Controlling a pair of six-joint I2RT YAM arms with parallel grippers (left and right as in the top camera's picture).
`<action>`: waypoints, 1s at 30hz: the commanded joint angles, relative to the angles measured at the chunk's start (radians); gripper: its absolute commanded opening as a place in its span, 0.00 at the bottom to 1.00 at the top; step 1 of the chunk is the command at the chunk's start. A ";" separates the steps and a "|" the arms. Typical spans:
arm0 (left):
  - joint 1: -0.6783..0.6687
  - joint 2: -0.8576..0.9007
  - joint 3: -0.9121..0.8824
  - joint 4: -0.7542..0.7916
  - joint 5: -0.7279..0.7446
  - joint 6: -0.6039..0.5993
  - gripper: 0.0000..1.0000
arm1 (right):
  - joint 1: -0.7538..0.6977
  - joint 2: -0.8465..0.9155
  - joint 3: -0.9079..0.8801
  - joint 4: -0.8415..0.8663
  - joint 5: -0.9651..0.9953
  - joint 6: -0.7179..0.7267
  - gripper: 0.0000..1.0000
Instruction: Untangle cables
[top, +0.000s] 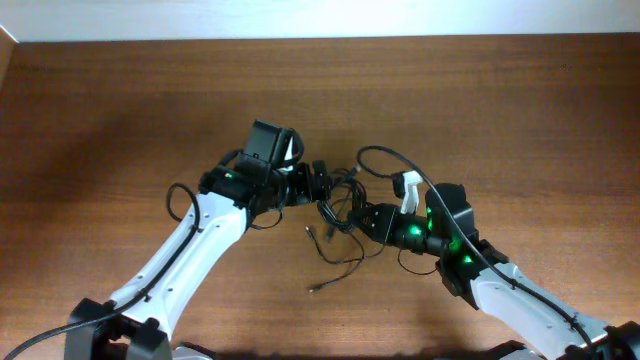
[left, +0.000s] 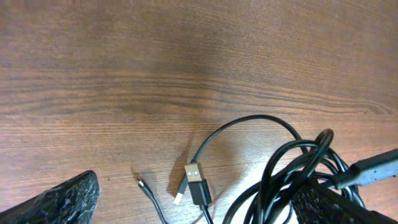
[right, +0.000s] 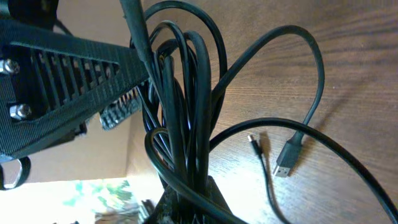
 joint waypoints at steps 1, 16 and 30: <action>0.003 0.002 0.012 0.010 -0.018 0.130 0.99 | 0.006 -0.005 0.006 0.011 -0.022 -0.125 0.04; 0.008 0.002 0.012 0.068 0.056 0.068 0.30 | 0.003 -0.005 0.007 0.006 -0.066 0.092 0.04; 0.301 0.002 0.012 -0.101 0.053 -0.232 0.40 | 0.003 -0.005 0.007 -0.034 -0.136 1.176 0.04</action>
